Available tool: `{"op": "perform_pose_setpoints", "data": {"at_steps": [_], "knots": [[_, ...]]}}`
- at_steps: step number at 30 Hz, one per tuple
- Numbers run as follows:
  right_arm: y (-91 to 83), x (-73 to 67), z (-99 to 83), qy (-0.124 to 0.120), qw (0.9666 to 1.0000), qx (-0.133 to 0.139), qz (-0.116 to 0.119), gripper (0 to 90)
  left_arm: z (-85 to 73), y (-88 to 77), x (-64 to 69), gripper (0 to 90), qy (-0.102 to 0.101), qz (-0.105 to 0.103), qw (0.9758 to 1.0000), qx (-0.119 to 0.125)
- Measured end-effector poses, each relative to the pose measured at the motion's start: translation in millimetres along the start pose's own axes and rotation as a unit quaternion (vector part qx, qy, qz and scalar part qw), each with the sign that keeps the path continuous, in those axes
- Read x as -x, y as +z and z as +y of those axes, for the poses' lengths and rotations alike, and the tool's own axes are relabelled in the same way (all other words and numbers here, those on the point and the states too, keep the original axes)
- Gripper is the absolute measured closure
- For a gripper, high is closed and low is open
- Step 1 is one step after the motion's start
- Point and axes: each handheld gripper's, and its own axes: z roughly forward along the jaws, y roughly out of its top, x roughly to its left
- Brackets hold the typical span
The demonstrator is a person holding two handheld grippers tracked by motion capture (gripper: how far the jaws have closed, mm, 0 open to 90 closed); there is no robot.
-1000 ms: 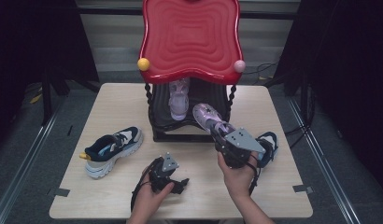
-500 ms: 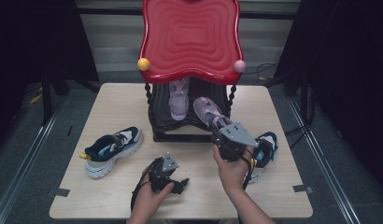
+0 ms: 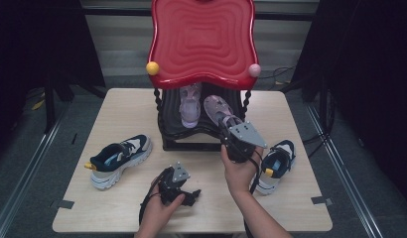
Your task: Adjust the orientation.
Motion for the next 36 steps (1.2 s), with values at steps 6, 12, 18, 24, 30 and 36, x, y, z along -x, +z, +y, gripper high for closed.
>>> {"op": "perform_pose_setpoints", "data": {"at_steps": [6,12,18,24,30,36], "knots": [[8.9,-1.6,2.0,0.010,0.9998,0.005,-0.015,84.0,0.0,0.0,0.1,14.4,-0.001,0.000,1.0000,0.000],[15.6,-2.4,-0.7,0.016,0.9994,0.008,-0.029,84.0,-0.4,-0.8,0.5,14.5,-0.004,-0.001,1.0000,-0.003],[21.6,0.6,-1.8,0.025,0.9989,0.008,-0.040,84.1,-0.5,-0.9,0.5,14.5,-0.004,0.000,1.0000,-0.003],[27.0,2.5,0.5,0.022,0.9986,0.010,-0.047,84.1,-0.6,-0.7,0.9,14.5,-0.007,-0.002,1.0000,-0.002],[33.8,1.3,3.4,0.020,0.9984,0.011,-0.051,84.1,-0.6,-0.7,0.9,14.5,-0.006,-0.002,1.0000,-0.002],[41.8,-2.0,3.4,0.018,0.9984,0.009,-0.053,84.0,-0.6,-0.8,1.0,14.5,-0.007,-0.001,1.0000,-0.003]]}}
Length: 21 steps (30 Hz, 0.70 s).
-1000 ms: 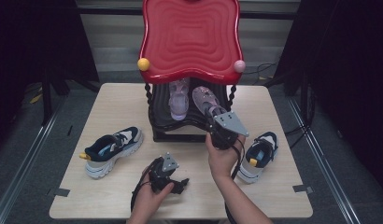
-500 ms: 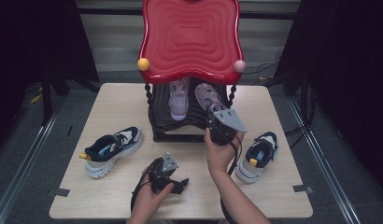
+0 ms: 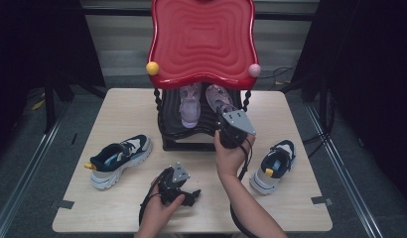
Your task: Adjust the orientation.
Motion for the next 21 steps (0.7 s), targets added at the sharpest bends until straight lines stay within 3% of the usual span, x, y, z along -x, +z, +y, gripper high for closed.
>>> {"op": "perform_pose_setpoints", "data": {"at_steps": [21], "knots": [[33.3,-7.4,0.0,0.003,0.9996,-0.004,-0.027,83.7,-0.8,-0.6,1.7,14.7,-0.006,0.004,1.0000,0.003]]}}
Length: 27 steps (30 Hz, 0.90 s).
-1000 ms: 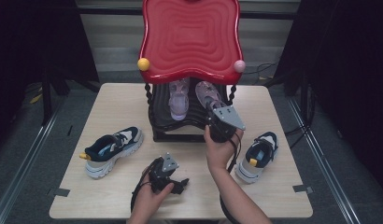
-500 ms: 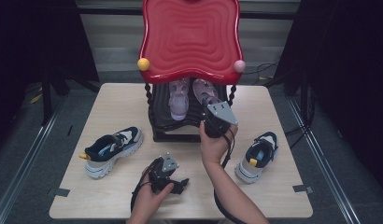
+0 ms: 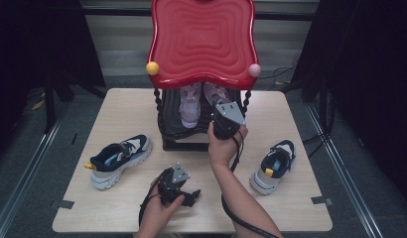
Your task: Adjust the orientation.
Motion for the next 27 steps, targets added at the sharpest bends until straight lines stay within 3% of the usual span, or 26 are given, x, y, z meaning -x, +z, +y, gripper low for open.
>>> {"op": "perform_pose_setpoints", "data": {"at_steps": [8,12,21,27], "knots": [[8.9,-2.0,-7.8,-0.015,0.9997,-0.018,0.005,83.7,-0.1,-0.8,-0.4,14.7,0.006,0.000,1.0000,-0.004],[10.8,-3.0,-11.7,-0.008,0.9992,-0.036,0.017,83.3,-0.4,-0.7,0.4,14.7,0.002,0.000,1.0000,-0.001],[9.1,-0.2,-19.7,-0.038,0.9973,-0.054,0.034,79.3,-0.5,-0.8,0.6,14.7,0.002,0.001,1.0000,-0.001],[8.1,2.3,-18.0,-0.059,0.9930,-0.086,0.056,70.2,-0.5,-0.8,0.6,14.7,0.002,0.001,1.0000,-0.001]]}}
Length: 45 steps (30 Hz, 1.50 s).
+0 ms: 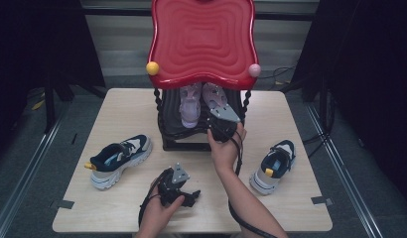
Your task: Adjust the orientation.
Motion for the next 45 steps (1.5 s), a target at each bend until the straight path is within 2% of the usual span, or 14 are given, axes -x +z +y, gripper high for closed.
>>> {"op": "perform_pose_setpoints", "data": {"at_steps": [6,11,16,22,28,39,45], "knots": [[-2.7,6.7,-6.3,-0.001,0.9995,-0.023,0.021,60.7,0.0,0.0,0.0,14.7,0.000,0.000,1.0000,0.000],[-9.6,13.4,-7.7,-0.006,0.9993,-0.024,0.026,61.4,0.0,0.0,-0.1,14.7,0.000,-0.001,1.0000,0.000],[-12.2,14.2,-7.5,-0.019,0.9988,-0.032,0.032,67.1,0.0,0.0,-0.1,14.7,0.000,-0.001,1.0000,0.000],[-10.0,12.5,-5.0,-0.022,0.9983,-0.036,0.040,85.3,0.0,0.0,-0.1,14.7,0.000,-0.001,1.0000,0.000],[-10.9,8.4,-2.8,-0.011,0.9996,-0.013,0.021,86.6,0.0,0.0,-0.1,14.7,0.000,-0.001,1.0000,0.000],[-4.1,-0.7,13.7,0.014,0.9998,0.013,0.006,86.9,0.0,0.0,-0.2,14.7,0.000,-0.001,1.0000,0.000],[3.2,-1.4,19.5,0.039,0.9992,0.010,-0.004,86.7,0.0,0.4,0.2,14.7,-0.003,-0.001,1.0000,0.003]]}}
